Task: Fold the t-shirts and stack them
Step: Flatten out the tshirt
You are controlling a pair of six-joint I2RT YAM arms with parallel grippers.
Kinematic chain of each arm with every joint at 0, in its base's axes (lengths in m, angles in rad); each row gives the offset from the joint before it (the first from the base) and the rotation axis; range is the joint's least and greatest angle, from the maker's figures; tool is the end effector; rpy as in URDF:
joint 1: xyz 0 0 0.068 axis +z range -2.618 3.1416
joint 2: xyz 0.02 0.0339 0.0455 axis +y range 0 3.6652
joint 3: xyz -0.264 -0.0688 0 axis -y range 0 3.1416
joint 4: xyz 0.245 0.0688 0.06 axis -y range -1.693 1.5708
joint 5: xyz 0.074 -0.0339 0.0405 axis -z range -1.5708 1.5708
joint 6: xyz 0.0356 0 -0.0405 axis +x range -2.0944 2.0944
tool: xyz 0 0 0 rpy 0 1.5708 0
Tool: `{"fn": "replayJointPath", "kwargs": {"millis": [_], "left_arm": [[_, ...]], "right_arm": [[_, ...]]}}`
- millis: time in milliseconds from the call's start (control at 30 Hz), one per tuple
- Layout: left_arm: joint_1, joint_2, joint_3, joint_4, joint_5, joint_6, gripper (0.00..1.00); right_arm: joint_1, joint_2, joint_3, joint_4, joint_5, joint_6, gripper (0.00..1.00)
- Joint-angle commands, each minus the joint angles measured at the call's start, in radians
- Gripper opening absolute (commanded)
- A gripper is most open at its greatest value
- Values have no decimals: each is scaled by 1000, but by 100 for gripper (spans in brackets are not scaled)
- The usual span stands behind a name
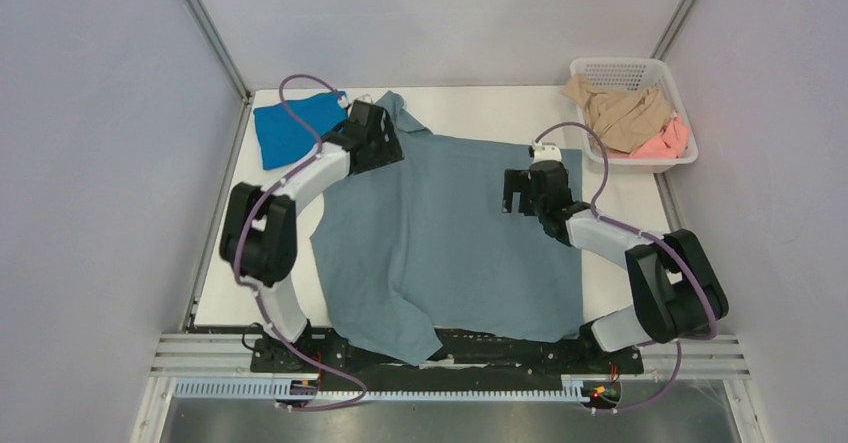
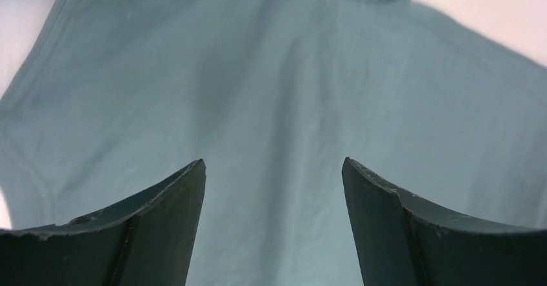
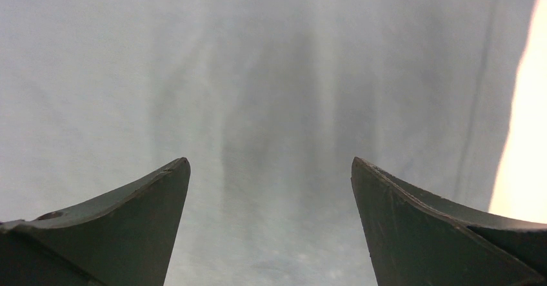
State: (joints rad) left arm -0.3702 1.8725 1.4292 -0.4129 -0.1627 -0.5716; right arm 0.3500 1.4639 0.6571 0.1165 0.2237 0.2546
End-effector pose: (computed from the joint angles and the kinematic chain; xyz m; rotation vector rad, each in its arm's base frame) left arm 0.3909 -0.1455 0.2323 -0.3171 2.4046 -0.2345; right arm 0.2737 0.0915 0.1714 0.0116 2.2417 0.0739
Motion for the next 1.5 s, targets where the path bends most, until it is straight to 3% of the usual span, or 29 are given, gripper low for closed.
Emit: {"fn": "replayJointPath", "kwargs": {"millis": [0, 167, 333, 400, 500, 667, 767, 900, 1133, 1300, 1467], "left_arm": [[6, -178, -307, 223, 67, -68, 83], [6, -181, -419, 264, 112, -111, 83], [8, -179, -491, 219, 74, -148, 82], [7, -192, -543, 239, 77, -165, 82], [8, -198, -607, 268, 77, -184, 82], [7, -180, -636, 252, 79, -188, 82], [7, -181, -643, 253, 88, -192, 81], [8, -183, -654, 259, 105, -198, 81], [8, -213, -660, 251, 113, -200, 81], [7, -231, -670, 256, 107, -200, 81], [7, -235, -672, 253, 118, -201, 81]], "right_arm": [[57, 67, 182, 40, -185, -87, 98], [173, 265, 488, 125, -180, -137, 98], [210, 581, 863, 122, -267, -351, 95], [226, 700, 1027, 87, -261, -399, 91], [232, 853, 1201, 148, -271, -334, 82], [235, 1000, 1268, 417, -255, -222, 69], [236, 1086, 1349, 465, -213, -175, 62], [238, 1190, 1476, 434, -221, -136, 59], [237, 1218, 1470, 374, -214, -90, 53], [239, 1194, 1465, 244, -260, -72, 48], [238, 1175, 1454, 205, -165, -59, 33]]}}
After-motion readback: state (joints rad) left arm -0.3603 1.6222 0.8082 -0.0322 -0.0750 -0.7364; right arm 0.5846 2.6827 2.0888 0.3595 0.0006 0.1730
